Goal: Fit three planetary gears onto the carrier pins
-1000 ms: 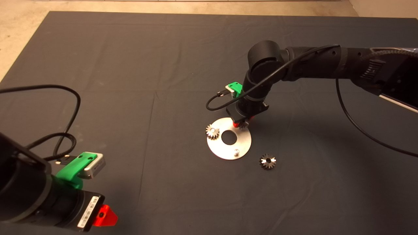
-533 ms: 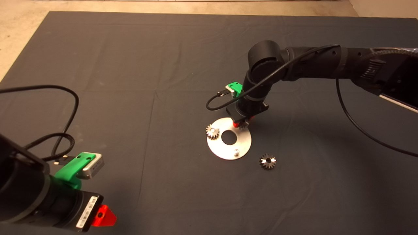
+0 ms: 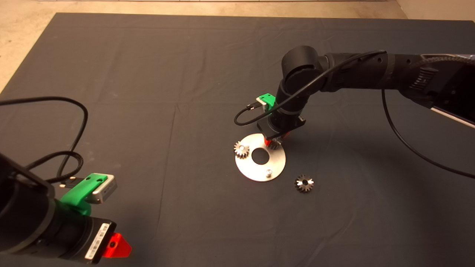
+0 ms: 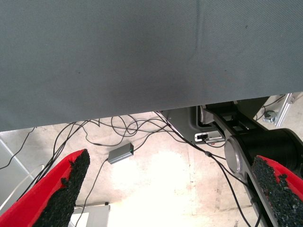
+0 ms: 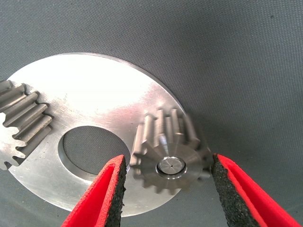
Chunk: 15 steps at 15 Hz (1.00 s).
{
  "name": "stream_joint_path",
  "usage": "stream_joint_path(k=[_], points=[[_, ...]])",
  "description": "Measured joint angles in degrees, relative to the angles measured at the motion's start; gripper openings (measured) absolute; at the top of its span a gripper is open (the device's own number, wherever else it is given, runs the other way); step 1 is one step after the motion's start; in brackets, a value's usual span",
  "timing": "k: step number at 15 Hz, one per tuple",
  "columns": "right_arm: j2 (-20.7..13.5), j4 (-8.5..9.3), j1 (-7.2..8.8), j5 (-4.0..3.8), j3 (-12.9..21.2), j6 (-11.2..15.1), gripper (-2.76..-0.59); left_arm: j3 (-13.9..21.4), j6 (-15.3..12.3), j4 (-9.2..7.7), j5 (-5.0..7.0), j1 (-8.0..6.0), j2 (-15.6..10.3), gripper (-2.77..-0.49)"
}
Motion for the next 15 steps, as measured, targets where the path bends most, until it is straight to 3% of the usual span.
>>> stream_joint_path(k=[5, 7, 8, 12, 15], points=[[-0.1, 0.00, 0.05, 0.02, 0.0, 0.0, -1.91, 0.0, 0.0, -0.02, -0.02, 0.00, 0.0, -0.78], [-0.5, 0.06, 0.74, 0.03, 0.1, 0.0, -1.79, 0.0, 0.0, -0.02, 0.00, 0.00, 0.0, -0.78], [-0.8, 0.06, 1.56, 0.02, 0.6, 0.0, -1.76, 0.0, 0.0, -0.05, -0.02, 0.00, 0.0, -0.78], [-3.1, 0.97, 8.16, 0.02, 7.2, 0.1, -1.62, 0.0, 0.0, -0.11, -0.02, -0.01, 0.0, -0.78], [-6.7, 2.51, 8.68, 0.22, 13.5, 1.3, -1.47, 0.0, 0.5, -0.16, -0.02, 0.00, 0.0, -0.78]])
